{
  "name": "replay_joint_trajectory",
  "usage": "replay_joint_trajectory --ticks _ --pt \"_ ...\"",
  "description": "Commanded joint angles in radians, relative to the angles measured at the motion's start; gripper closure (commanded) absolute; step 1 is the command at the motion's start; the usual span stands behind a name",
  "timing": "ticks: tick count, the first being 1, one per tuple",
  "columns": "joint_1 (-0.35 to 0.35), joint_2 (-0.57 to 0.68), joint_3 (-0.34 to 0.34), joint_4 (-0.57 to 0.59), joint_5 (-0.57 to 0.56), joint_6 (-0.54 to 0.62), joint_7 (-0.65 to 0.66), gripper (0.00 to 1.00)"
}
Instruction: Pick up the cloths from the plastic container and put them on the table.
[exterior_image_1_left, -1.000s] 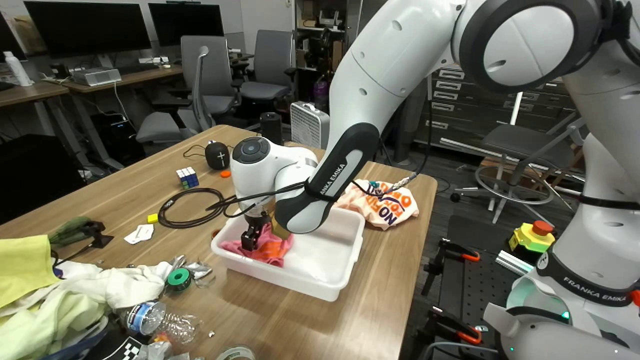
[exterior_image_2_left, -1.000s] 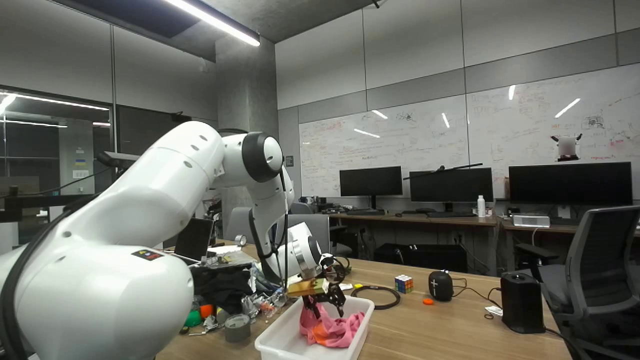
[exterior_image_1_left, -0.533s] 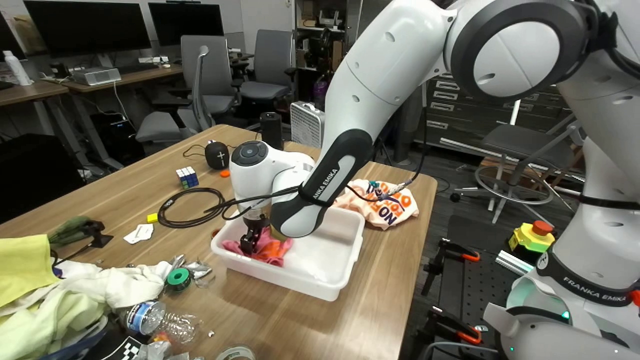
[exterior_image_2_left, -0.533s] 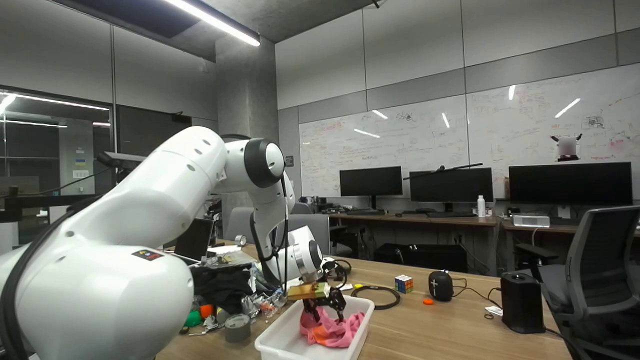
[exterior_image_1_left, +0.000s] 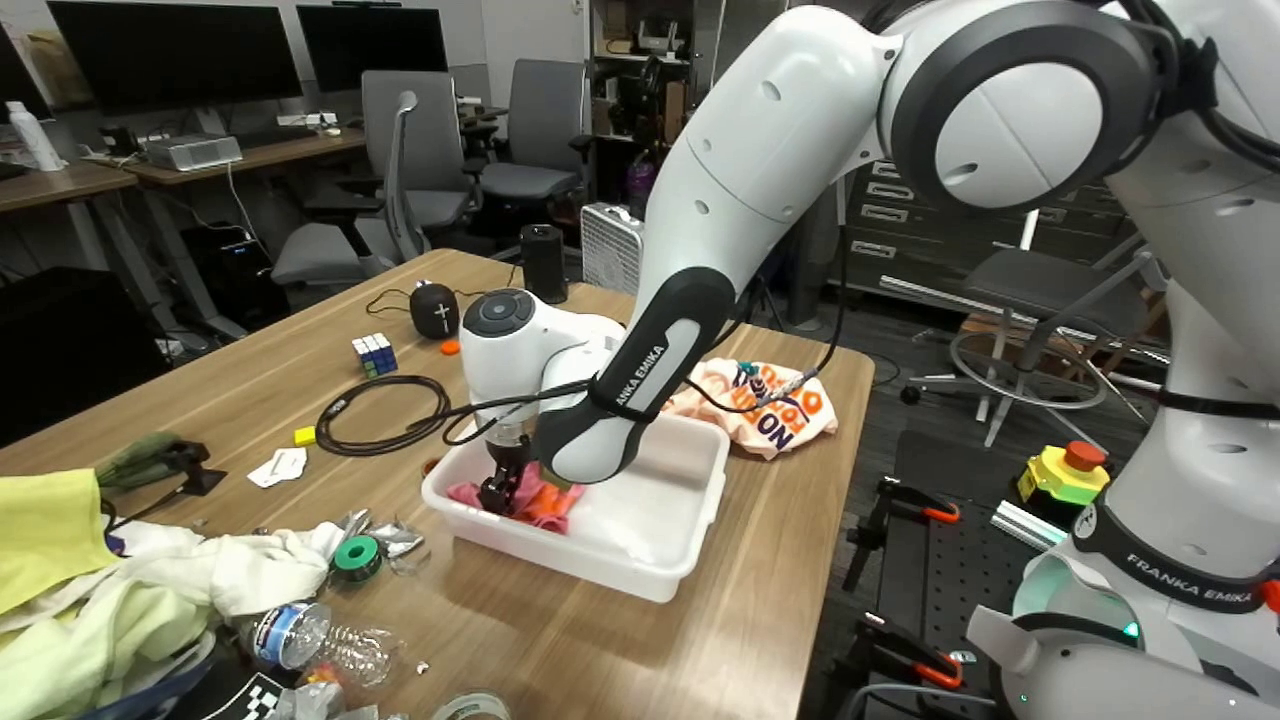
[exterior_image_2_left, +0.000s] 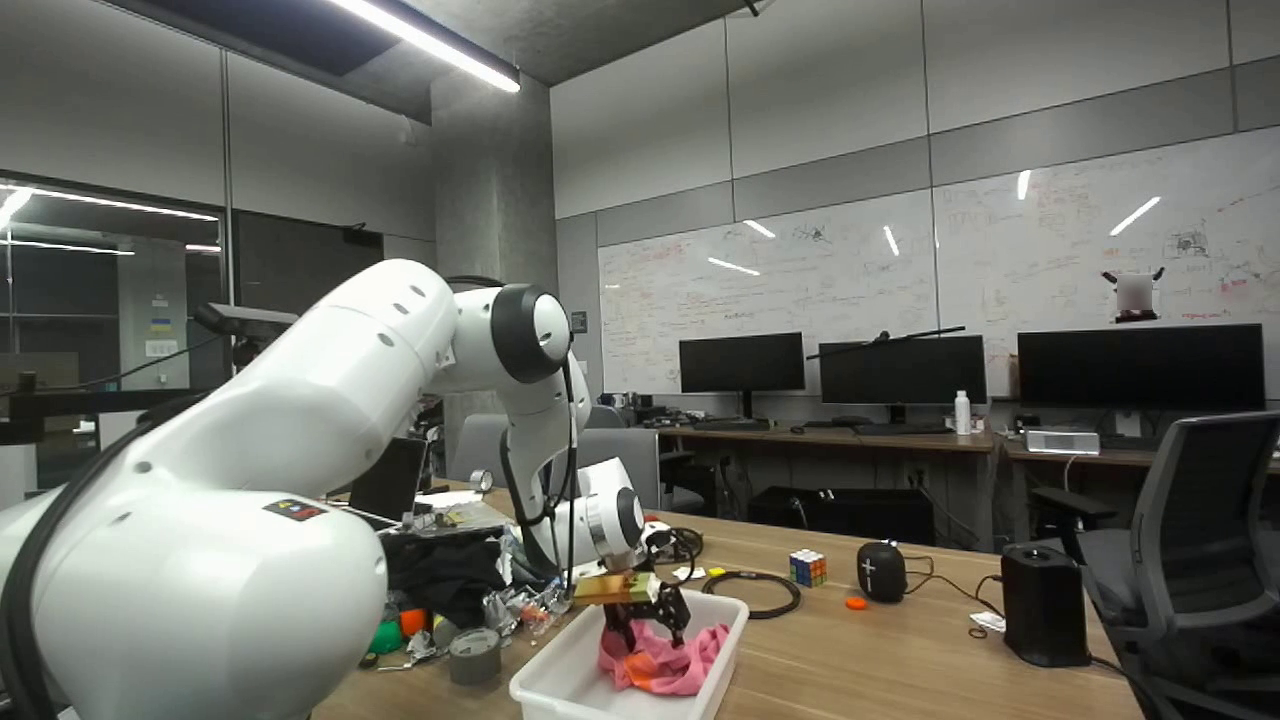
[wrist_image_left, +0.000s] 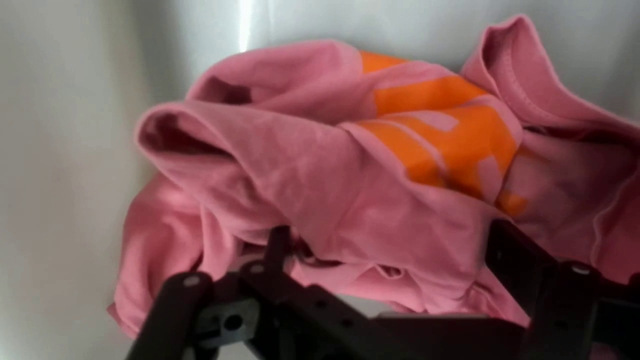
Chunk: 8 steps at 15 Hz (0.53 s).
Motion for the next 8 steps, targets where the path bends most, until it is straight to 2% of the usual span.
replay_joint_trajectory --ticks 1,3,4,5,8 --pt "-0.015 0.036 0.014 0.039 0.049 0.011 -0.052 0.00" --pt "-0.017 0.043 0.013 0.040 0.057 0.013 -0.062 0.00" --pt "-0.017 0.045 0.012 0.041 0.061 0.012 -0.060 0.25" --pt "-0.019 0.046 0.013 0.041 0.063 0.014 -0.064 0.27" --pt "-0.015 0.041 0.008 0.041 0.069 0.016 -0.064 0.51"
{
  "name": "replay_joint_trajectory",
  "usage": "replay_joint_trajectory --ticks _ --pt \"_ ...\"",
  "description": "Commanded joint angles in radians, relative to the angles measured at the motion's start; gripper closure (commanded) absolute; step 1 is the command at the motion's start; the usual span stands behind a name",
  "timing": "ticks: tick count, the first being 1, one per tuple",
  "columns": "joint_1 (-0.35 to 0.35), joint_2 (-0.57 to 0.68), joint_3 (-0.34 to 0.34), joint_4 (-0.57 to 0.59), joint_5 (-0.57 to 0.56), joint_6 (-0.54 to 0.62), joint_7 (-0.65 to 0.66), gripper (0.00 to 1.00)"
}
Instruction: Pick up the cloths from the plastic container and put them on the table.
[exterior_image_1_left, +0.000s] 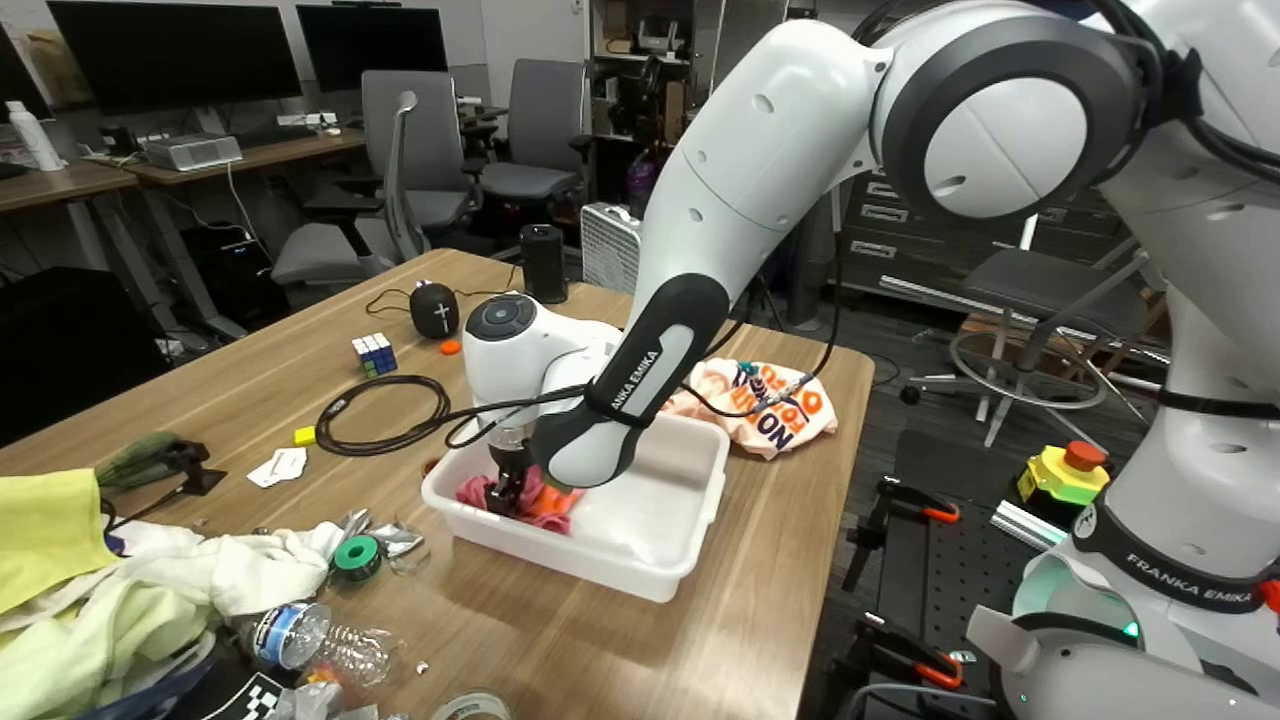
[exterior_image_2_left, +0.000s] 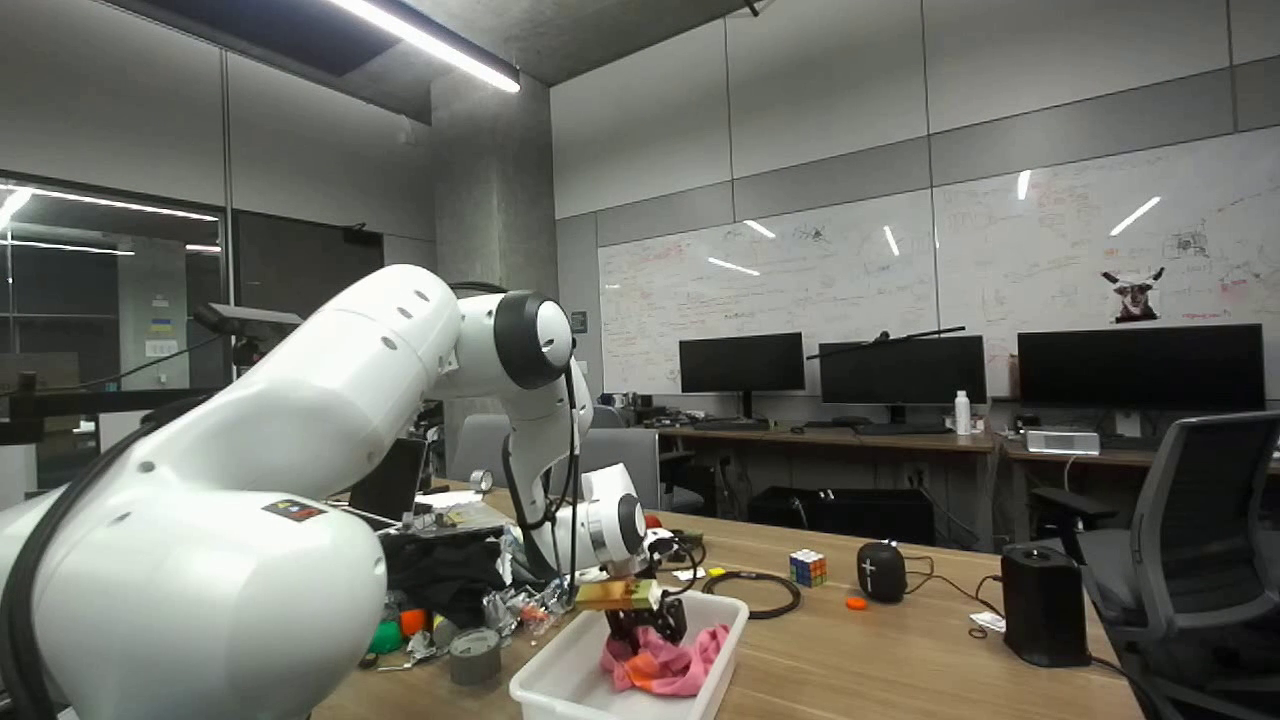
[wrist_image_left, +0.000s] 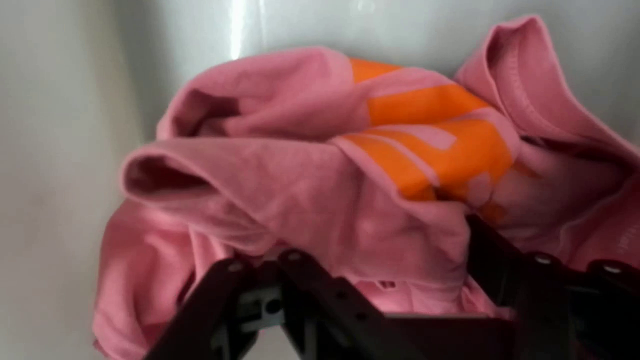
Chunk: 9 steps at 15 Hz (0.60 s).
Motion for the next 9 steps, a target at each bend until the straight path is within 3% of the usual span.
replay_joint_trajectory --ticks 1,6,9 --pt "-0.005 0.020 0.002 0.031 0.032 0.013 -0.032 0.58" --pt "-0.001 0.010 -0.004 0.029 0.030 0.019 -0.028 0.93" --pt "0.003 -0.006 -0.010 0.011 0.030 0.027 -0.015 0.97"
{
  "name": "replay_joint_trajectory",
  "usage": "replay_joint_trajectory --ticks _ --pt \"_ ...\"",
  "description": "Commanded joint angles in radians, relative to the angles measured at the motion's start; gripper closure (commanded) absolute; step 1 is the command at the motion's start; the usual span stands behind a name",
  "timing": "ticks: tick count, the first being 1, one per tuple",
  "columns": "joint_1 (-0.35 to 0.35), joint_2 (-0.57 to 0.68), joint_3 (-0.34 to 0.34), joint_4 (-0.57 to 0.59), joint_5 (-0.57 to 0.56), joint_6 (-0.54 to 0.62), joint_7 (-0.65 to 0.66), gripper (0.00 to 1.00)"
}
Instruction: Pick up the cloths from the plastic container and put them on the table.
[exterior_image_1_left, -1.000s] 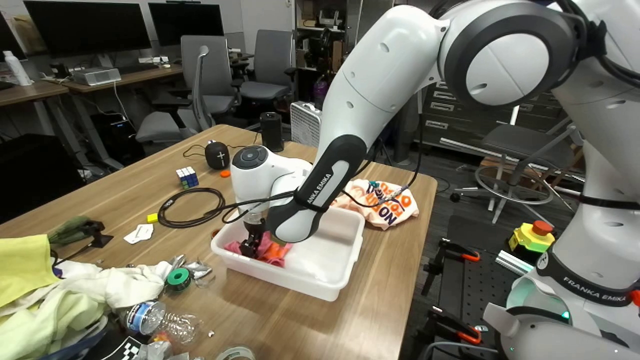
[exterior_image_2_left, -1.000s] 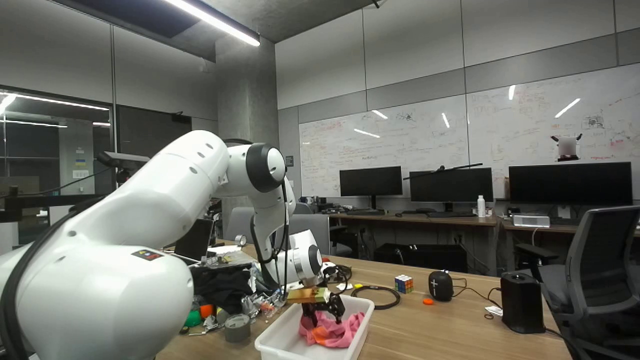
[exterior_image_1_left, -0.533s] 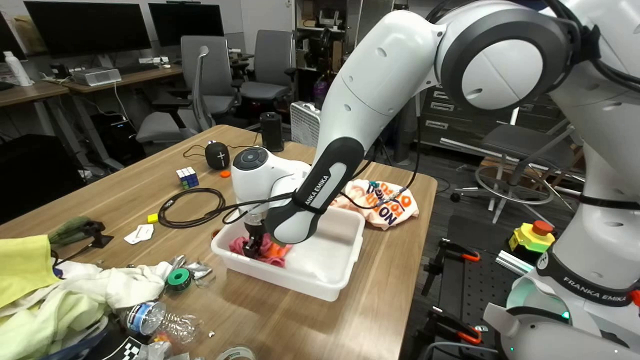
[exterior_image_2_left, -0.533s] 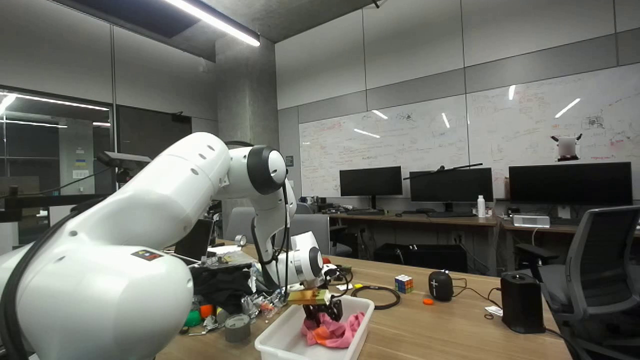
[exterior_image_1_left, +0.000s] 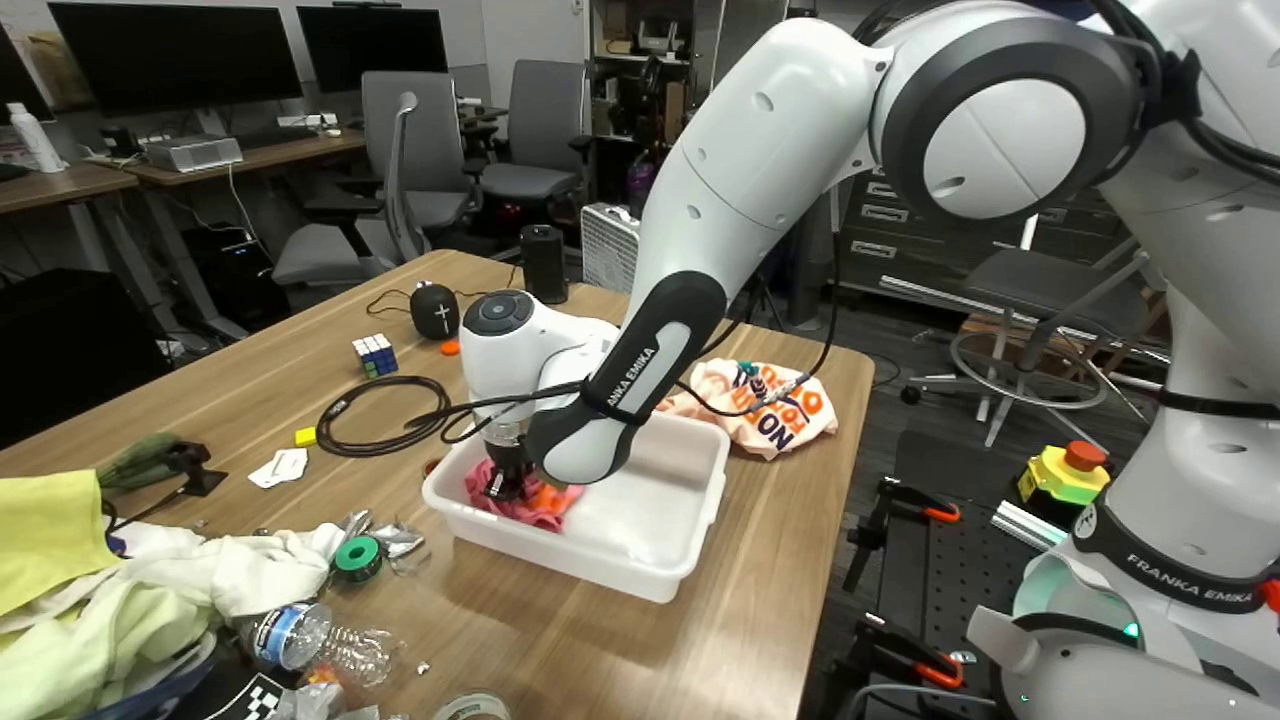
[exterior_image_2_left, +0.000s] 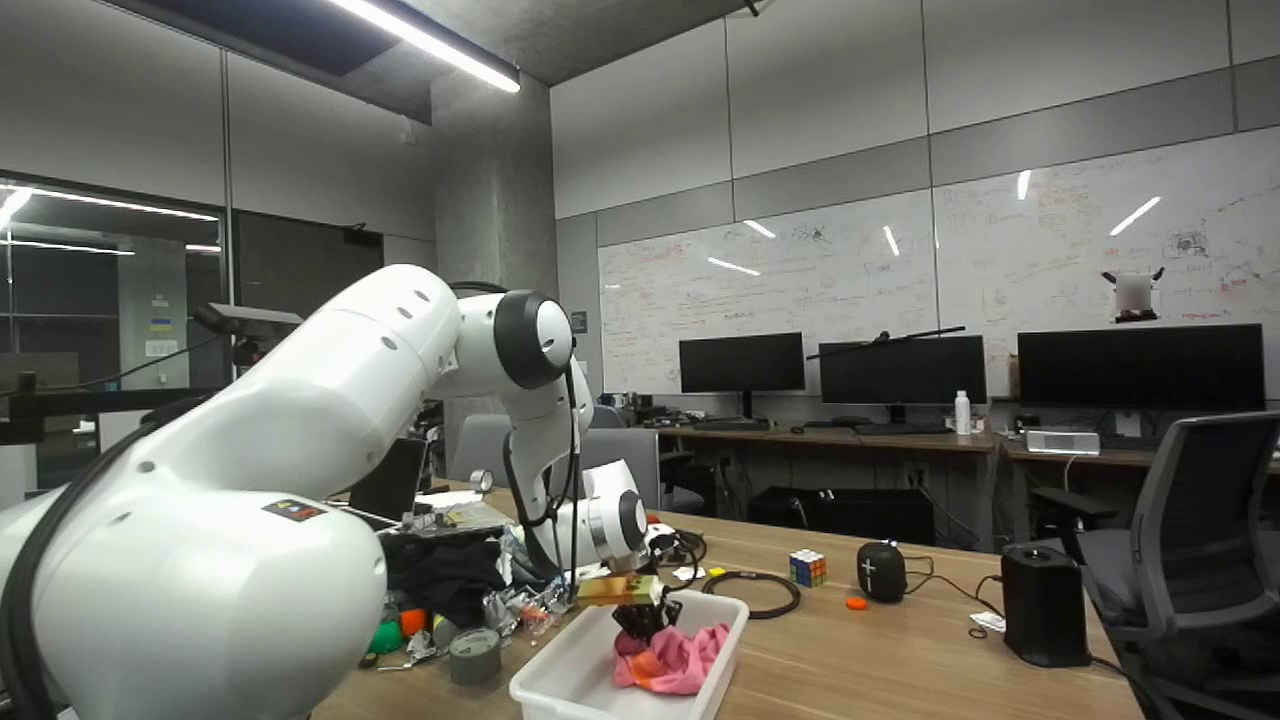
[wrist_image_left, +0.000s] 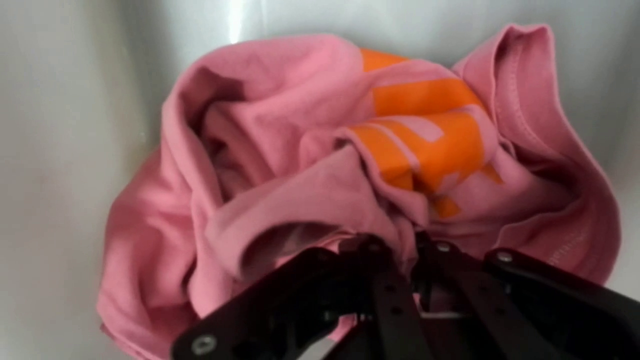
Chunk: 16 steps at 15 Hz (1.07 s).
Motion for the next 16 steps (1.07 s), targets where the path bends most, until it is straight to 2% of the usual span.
replay_joint_trajectory --ticks 1,8,16 --pt "0.004 -0.015 -0.010 -0.013 0.024 0.031 -0.011 0.94" --pt "0.034 -0.205 -0.079 -0.217 0.015 0.163 0.050 0.95" --pt "0.109 -0.563 -0.261 -0.535 -0.043 0.266 0.138 0.95"
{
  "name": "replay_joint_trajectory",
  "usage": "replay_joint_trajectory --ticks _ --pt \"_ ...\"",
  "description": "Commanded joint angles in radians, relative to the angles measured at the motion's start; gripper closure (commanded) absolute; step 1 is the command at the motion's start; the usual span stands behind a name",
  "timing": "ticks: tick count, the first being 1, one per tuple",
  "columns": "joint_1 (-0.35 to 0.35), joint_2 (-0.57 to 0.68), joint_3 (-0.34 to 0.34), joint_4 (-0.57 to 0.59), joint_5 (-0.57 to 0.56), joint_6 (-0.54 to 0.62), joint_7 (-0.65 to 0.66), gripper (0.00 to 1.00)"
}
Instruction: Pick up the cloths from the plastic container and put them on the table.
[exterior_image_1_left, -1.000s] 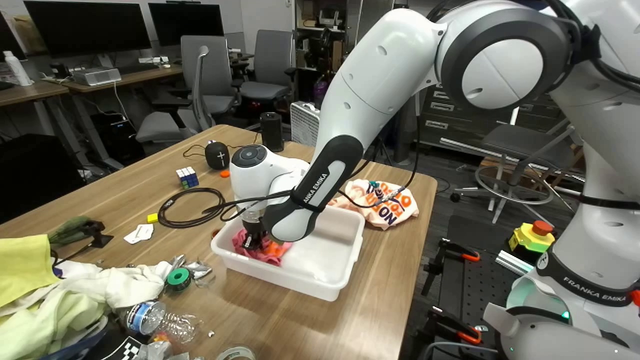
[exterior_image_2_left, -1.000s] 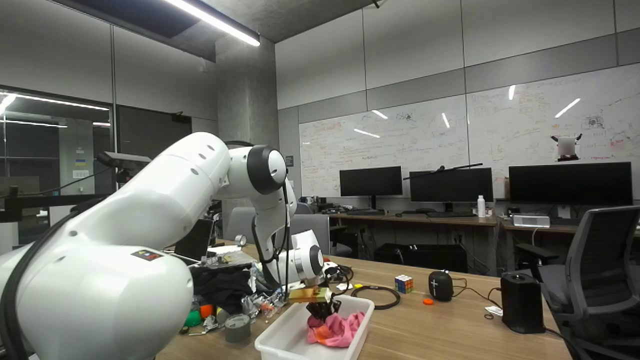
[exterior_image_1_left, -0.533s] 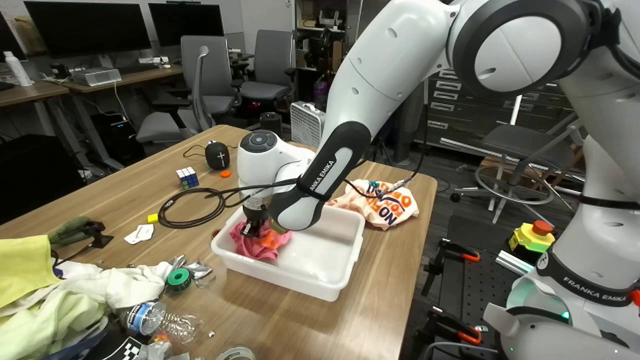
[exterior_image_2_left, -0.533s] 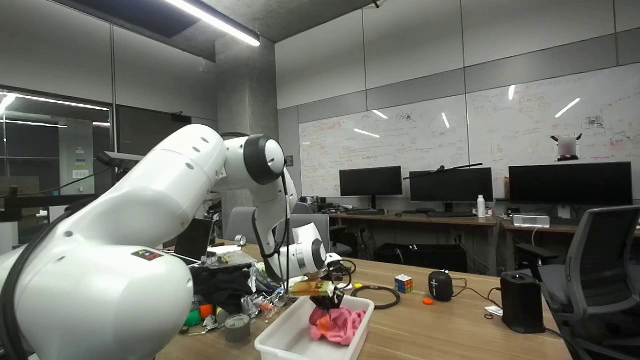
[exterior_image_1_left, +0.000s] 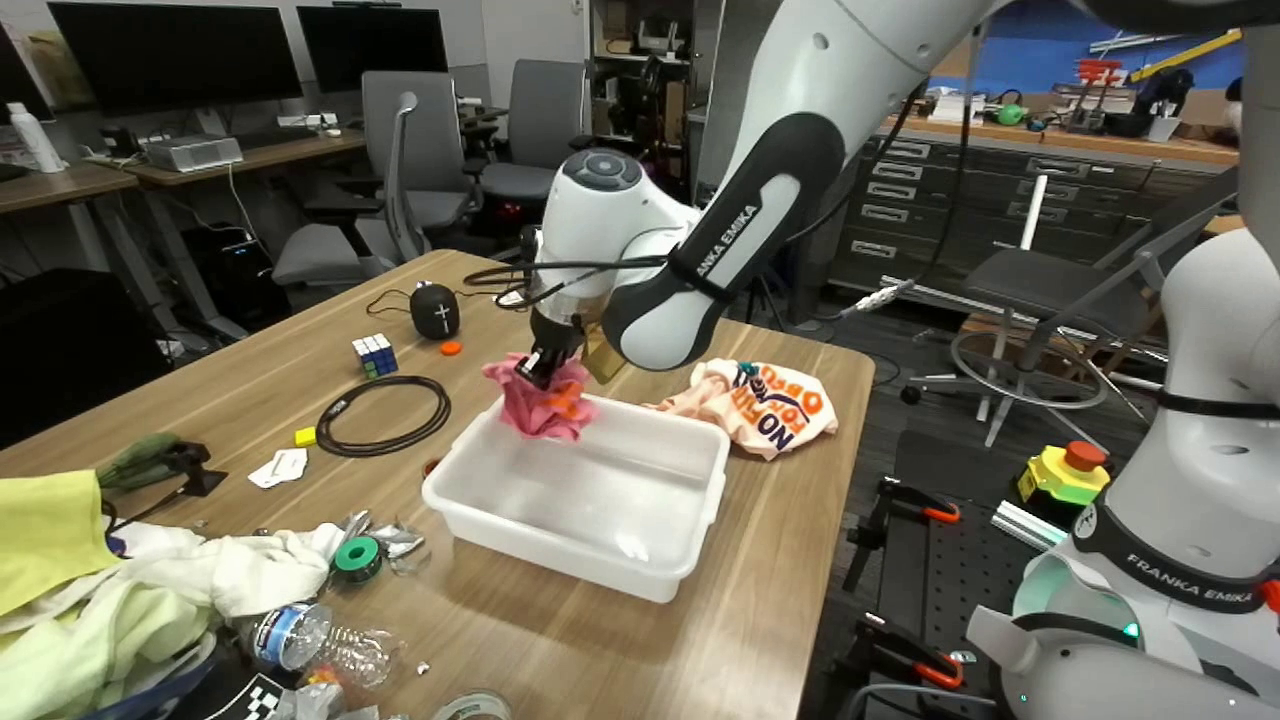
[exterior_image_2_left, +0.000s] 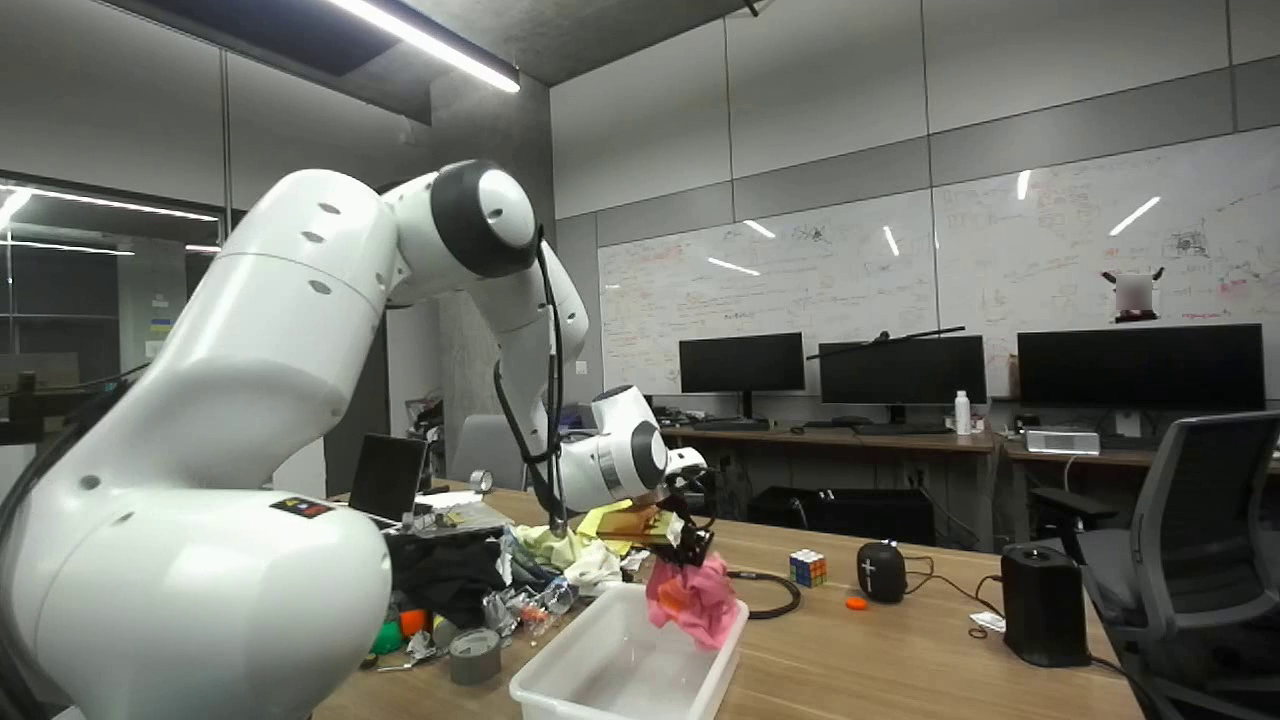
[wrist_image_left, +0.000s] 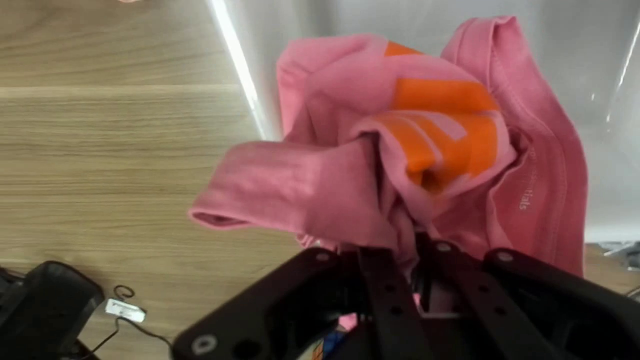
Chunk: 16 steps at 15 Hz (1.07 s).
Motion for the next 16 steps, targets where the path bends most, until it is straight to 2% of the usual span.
replay_joint_trajectory --ticks 1,5,7,11,16 --pt "0.067 -0.215 -0.107 -0.190 -0.063 0.058 0.062 0.95" --pt "0.153 -0.378 -0.256 -0.266 -0.224 0.036 0.181 0.95" --pt "0.167 -0.438 -0.301 -0.274 -0.309 -0.007 0.248 0.95" --pt "0.139 -0.541 -0.326 -0.293 -0.388 -0.107 0.334 0.95" --pt "0.108 -0.577 -0.340 -0.301 -0.429 -0.243 0.413 0.95"
